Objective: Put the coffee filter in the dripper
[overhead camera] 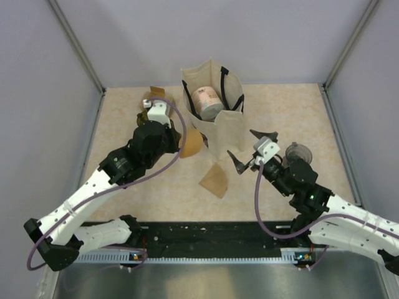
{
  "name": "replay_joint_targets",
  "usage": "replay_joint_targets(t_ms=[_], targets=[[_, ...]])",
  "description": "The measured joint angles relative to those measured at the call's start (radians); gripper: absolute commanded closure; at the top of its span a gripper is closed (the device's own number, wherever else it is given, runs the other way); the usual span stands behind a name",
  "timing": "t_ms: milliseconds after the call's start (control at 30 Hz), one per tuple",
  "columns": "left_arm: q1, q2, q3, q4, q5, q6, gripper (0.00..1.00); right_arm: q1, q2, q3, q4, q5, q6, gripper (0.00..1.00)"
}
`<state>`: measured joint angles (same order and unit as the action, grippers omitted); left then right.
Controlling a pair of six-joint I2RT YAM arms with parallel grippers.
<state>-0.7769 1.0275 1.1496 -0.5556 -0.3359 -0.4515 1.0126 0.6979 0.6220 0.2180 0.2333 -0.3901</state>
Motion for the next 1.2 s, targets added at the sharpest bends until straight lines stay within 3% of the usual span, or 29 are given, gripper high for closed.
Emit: replay_joint_targets(t_ms=[200, 300, 467, 700, 1200], targets=[[0.02, 0.047, 0.153, -0.013, -0.168, -0.005, 1.0, 0.0, 0.038, -0.002, 0.086, 0.203, 0.107, 0.01], [0.101, 0.098, 0.227, 0.008, -0.195, -0.023, 1.0, 0.0, 0.044, -0.025, 0.101, 0.261, 0.131, 0.01], [0.322, 0.167, 0.247, 0.048, -0.15, -0.074, 1.0, 0.0, 0.031, -0.061, 0.119, 0.308, 0.14, 0.01], [0.49, 0.221, 0.247, 0.1, -0.049, -0.117, 1.0, 0.0, 0.016, -0.074, 0.145, 0.359, 0.138, 0.01], [0.576, 0.258, 0.175, 0.161, 0.111, -0.216, 1.0, 0.0, 0.018, -0.074, 0.156, 0.383, 0.137, 0.01]])
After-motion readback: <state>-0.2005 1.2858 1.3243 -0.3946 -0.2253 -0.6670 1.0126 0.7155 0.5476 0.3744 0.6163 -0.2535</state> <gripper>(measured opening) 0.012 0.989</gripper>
